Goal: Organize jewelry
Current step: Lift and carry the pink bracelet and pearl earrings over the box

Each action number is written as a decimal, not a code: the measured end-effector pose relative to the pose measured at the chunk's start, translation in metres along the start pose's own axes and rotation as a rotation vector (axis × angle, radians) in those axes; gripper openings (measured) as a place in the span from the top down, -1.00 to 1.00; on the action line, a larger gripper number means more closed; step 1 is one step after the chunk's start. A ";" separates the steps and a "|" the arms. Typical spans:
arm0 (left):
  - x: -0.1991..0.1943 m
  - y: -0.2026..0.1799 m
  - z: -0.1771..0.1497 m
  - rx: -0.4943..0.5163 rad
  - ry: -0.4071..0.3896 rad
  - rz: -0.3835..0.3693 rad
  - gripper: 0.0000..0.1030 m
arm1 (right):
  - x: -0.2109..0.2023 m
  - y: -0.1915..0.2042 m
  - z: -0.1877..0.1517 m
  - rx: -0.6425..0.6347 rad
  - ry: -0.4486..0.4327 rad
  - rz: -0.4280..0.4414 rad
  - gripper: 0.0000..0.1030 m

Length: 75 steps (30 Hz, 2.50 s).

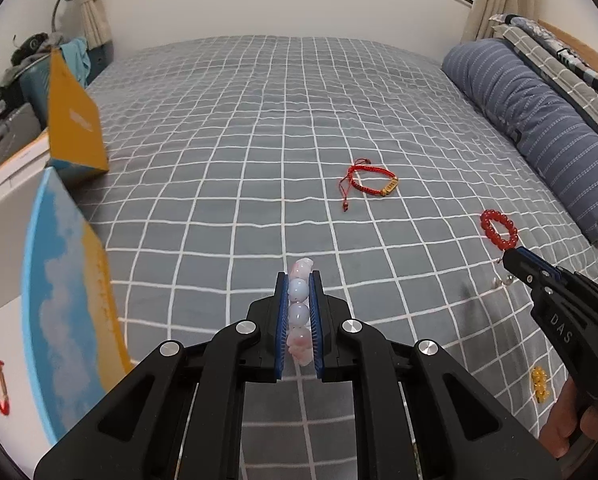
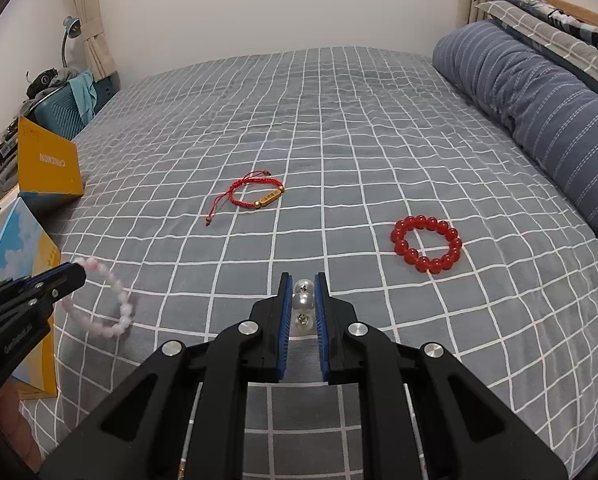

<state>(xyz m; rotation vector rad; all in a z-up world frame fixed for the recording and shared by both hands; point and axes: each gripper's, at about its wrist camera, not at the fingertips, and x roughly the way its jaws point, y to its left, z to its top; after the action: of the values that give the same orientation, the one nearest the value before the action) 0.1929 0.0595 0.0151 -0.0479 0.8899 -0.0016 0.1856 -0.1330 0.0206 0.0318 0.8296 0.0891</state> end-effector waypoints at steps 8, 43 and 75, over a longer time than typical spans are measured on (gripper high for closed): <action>-0.025 0.003 -0.008 -0.012 -0.022 0.025 0.81 | -0.019 0.004 0.003 -0.012 -0.028 0.014 0.79; -0.115 0.021 -0.024 -0.058 -0.091 0.098 0.81 | -0.102 0.048 0.011 -0.040 -0.044 0.040 0.79; -0.196 0.173 -0.050 -0.195 -0.119 0.272 0.81 | -0.145 0.210 0.015 -0.173 -0.070 0.205 0.79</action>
<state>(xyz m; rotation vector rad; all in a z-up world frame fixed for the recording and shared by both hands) 0.0282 0.2346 0.1285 -0.1070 0.7693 0.3390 0.0854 0.0630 0.1504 -0.0429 0.7445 0.3509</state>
